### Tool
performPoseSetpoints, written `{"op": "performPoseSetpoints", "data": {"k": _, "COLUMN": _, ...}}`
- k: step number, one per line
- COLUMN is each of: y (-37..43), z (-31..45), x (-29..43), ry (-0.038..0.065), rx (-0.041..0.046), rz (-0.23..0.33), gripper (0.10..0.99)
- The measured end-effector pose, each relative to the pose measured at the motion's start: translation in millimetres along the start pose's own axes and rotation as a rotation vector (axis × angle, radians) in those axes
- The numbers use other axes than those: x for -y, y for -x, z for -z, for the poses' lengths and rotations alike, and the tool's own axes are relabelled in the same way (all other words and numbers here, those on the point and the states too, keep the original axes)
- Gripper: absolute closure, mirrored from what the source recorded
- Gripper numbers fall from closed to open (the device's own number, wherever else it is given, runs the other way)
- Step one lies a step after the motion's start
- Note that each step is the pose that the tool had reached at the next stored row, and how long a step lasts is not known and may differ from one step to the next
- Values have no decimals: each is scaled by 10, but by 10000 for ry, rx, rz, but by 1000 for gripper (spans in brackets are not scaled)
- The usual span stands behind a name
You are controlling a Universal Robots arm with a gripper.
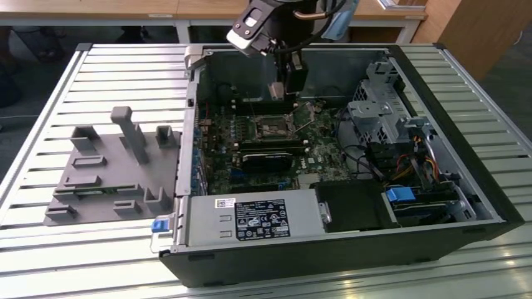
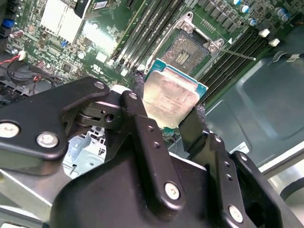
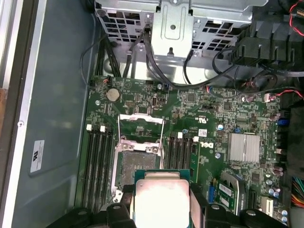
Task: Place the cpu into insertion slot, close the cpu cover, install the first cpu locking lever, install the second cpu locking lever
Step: 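Place the cpu into insertion slot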
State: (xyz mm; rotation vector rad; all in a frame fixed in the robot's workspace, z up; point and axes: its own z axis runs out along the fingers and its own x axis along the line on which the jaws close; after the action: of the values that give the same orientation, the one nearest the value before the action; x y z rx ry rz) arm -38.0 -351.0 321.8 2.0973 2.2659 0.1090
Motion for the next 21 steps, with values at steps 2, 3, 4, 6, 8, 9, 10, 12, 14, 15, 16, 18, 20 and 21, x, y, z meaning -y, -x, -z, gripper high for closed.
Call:
{"op": "performPoseSetpoints", "data": {"k": 2, "y": -3, "z": -29, "x": 4, "ry": 0, "rx": 1, "rz": -6, "gripper": 545}}
{"op": "performPoseSetpoints", "data": {"k": 3, "y": -4, "z": -40, "x": 5, "ry": 0, "rx": 0, "rz": -7, "gripper": 545}}
{"op": "performPoseSetpoints", "data": {"k": 4, "y": -6, "z": -49, "x": 5, "ry": -1, "rx": 2, "rz": -11, "gripper": 545}}
{"op": "performPoseSetpoints", "data": {"k": 6, "y": -6, "z": -67, "x": 9, "ry": 0, "rx": 3, "rz": -34, "gripper": 545}}
{"op": "performPoseSetpoints", "data": {"k": 8, "y": -6, "z": -84, "x": 11, "ry": 1, "rx": 4, "rz": -45, "gripper": 545}}
{"op": "performPoseSetpoints", "data": {"k": 9, "y": -6, "z": -90, "x": 12, "ry": 0, "rx": 5, "rz": -52, "gripper": 545}}
{"op": "performPoseSetpoints", "data": {"k": 10, "y": -6, "z": -94, "x": 12, "ry": 0, "rx": 5, "rz": -60, "gripper": 545}}
{"op": "performPoseSetpoints", "data": {"k": 12, "y": -9, "z": -102, "x": 13, "ry": 1, "rx": 10, "rz": -79, "gripper": 545}}
{"op": "performPoseSetpoints", "data": {"k": 14, "y": -9, "z": -115, "x": 13, "ry": 2, "rx": 12, "rz": -119, "gripper": 545}}
{"op": "performPoseSetpoints", "data": {"k": 15, "y": -9, "z": -120, "x": 14, "ry": 1, "rx": 16, "rz": -143, "gripper": 545}}
{"op": "performPoseSetpoints", "data": {"k": 16, "y": -11, "z": -128, "x": 15, "ry": 1, "rx": 18, "rz": -175, "gripper": 545}}
{"op": "performPoseSetpoints", "data": {"k": 18, "y": -19, "z": -151, "x": 18, "ry": 2, "rx": 37, "rz": -259, "gripper": 545}}
{"op": "performPoseSetpoints", "data": {"k": 20, "y": -25, "z": -185, "x": 21, "ry": 0, "rx": 65, "rz": -275, "gripper": 545}}
{"op": "performPoseSetpoints", "data": {"k": 21, "y": -30, "z": -204, "x": 22, "ry": -3, "rx": 84, "rz": -282, "gripper": 545}}
